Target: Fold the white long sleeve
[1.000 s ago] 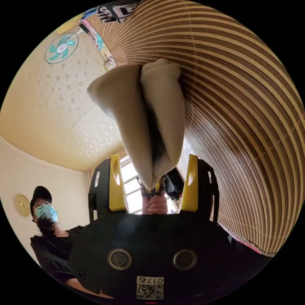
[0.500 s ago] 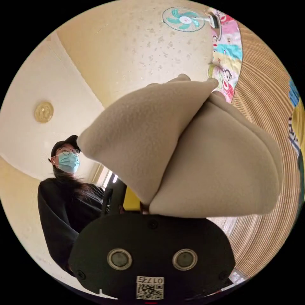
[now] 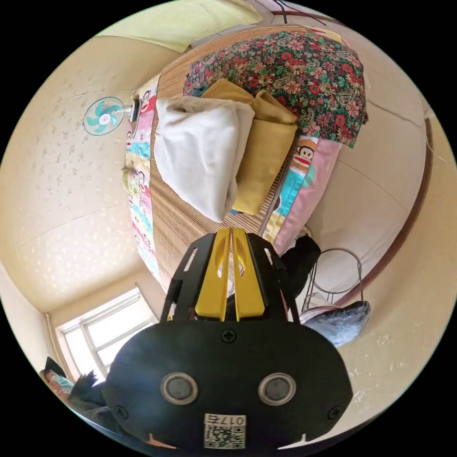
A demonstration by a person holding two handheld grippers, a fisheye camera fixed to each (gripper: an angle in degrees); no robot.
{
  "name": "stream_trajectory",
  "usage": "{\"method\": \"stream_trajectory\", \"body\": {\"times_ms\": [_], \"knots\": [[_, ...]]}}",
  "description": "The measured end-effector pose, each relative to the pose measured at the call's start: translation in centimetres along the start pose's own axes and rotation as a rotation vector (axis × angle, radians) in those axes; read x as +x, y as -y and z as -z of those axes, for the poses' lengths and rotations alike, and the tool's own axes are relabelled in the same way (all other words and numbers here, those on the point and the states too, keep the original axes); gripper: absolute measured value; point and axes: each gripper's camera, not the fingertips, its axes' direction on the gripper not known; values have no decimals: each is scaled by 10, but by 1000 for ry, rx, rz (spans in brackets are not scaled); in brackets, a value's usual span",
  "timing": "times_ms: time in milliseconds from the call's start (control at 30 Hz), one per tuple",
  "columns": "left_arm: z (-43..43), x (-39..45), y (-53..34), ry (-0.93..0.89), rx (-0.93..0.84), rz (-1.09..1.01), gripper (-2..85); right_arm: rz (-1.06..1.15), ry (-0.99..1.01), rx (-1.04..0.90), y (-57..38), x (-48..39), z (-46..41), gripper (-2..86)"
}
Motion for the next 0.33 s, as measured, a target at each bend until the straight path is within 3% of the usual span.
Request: {"method": "stream_trajectory", "body": {"times_ms": [167,333], "knots": [[129,-100,-75,403,324,421,112,165,-77,-55,-60,-83,-62,6],[198,-191,-117,540,416,663,125,344,-91,-145,-112,-159,-104,4]]}}
